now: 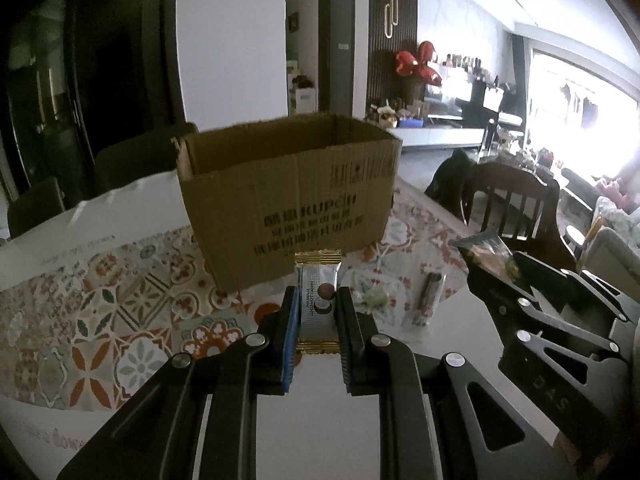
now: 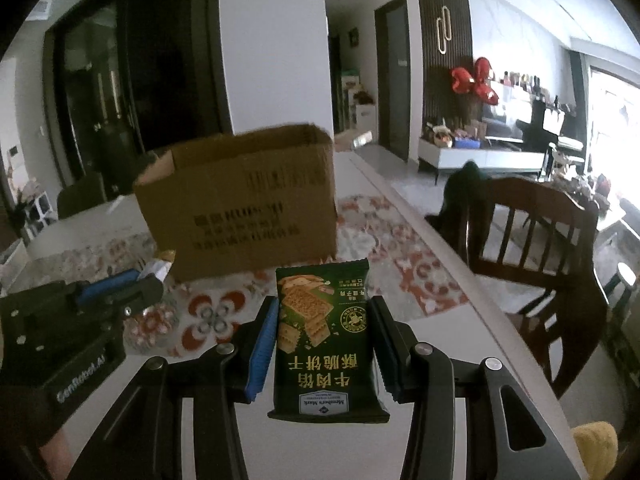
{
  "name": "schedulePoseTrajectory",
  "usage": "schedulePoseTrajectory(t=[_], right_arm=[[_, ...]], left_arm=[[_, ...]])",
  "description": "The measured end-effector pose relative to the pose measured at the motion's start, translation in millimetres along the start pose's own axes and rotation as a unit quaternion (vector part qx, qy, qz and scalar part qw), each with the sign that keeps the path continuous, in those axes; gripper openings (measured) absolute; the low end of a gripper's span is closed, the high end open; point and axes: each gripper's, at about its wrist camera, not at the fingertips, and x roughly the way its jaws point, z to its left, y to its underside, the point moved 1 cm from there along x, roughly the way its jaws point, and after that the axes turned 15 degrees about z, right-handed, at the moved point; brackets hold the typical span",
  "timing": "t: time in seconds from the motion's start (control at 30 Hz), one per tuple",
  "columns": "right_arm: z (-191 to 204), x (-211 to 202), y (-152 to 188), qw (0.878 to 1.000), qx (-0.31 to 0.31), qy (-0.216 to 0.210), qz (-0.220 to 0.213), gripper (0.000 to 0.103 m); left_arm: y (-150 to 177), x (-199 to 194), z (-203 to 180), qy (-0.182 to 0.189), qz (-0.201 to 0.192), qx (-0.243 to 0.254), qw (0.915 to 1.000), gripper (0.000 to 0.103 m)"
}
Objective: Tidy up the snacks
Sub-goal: 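Lift both held snacks, carry them over the box and lower inside, then open left gripper to drop the cake while right releases the cracker bag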
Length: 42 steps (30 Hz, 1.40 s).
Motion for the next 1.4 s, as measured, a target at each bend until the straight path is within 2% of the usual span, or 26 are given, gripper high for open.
schedulePoseTrajectory(t=[0.3,0.6,0.83,1.17,1.4], right_arm=[[7,-16,-23,0.999,-0.007,-0.009,-0.037,0.046],[13,-18,-61,0.997,-0.008,-0.054,-0.06,0.046],[11,-12,-100,0.994,-0.004,-0.09,-0.068,0.046],[15,6,-156,0.992,-0.025,-0.099,-0.071,0.046],[20,33,-188,0.993,-0.041,-0.102,-0.048,0.046]], left_arm=[[-17,-23,9,-0.005,-0.041,-0.004,0.9991,0.019],[-49,-34,22,-0.005,-0.076,-0.011,0.9971,0.019],[-80,-38,32,-0.019,-0.103,-0.013,0.9944,0.019],[-120,-24,49,-0.024,-0.101,-0.021,0.9944,0.019],[-144,-6,63,-0.021,-0.084,-0.032,0.9958,0.019]])
